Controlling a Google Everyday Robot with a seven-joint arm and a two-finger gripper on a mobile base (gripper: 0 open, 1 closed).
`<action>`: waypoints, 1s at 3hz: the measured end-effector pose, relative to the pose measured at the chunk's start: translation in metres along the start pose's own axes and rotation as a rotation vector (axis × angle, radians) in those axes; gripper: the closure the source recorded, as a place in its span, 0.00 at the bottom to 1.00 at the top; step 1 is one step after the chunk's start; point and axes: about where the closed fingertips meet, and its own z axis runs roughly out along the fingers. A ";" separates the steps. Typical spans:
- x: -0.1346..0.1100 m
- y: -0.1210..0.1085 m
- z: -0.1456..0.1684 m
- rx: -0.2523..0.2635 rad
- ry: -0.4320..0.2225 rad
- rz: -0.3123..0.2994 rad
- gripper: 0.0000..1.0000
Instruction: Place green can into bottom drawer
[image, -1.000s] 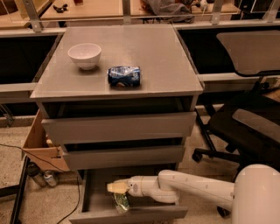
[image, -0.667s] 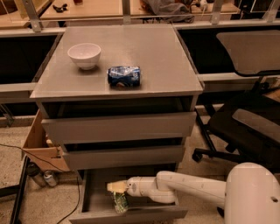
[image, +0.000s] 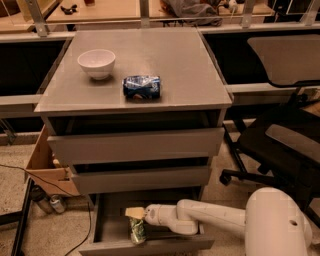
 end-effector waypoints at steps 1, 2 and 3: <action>-0.007 -0.014 0.008 0.023 -0.030 0.044 1.00; -0.017 -0.023 0.014 0.041 -0.060 0.061 1.00; -0.030 -0.028 0.018 0.052 -0.078 0.061 1.00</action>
Offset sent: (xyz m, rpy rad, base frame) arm 0.0446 -0.0063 -0.0262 -0.0111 0.0313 -0.1441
